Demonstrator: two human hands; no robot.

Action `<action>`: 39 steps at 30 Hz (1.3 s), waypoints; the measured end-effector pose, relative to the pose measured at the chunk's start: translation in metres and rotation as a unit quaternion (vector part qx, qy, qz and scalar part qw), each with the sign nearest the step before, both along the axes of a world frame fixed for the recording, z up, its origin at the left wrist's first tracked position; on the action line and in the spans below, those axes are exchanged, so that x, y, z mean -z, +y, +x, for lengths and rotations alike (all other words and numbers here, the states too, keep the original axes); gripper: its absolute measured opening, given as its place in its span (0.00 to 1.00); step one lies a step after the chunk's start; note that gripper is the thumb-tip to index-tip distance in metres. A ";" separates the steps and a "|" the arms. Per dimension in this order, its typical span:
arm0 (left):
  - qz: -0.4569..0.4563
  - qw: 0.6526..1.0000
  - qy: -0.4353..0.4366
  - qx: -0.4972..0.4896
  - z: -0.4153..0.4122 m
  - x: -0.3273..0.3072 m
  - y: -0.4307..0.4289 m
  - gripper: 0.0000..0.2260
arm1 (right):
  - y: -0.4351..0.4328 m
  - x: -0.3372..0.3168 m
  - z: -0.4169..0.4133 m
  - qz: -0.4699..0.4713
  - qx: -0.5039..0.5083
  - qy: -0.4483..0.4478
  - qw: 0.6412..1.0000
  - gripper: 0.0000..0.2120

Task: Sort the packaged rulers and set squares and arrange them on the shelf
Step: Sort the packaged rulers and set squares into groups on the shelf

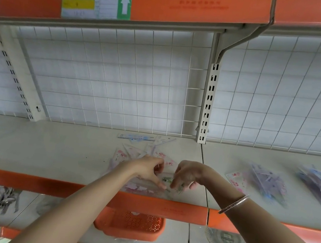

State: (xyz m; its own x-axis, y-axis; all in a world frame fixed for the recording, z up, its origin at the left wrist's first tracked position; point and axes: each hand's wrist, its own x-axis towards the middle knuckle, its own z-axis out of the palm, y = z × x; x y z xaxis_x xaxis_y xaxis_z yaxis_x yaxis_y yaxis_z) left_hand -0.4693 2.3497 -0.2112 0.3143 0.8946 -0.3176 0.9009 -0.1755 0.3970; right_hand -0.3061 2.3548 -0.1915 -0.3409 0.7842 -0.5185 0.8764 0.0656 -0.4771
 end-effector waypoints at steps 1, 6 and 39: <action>0.000 1.000 -0.010 -0.002 -0.001 0.000 0.000 0.21 | 0.001 -0.002 -0.001 0.001 0.001 0.006 1.000 0.18; 0.022 0.993 -0.108 -0.046 -0.011 0.000 0.006 0.17 | 0.012 -0.018 0.002 0.068 0.010 0.008 0.998 0.15; 0.062 0.977 0.024 -0.204 -0.082 0.009 0.047 0.39 | 0.080 0.013 -0.036 0.145 0.233 0.249 0.929 0.12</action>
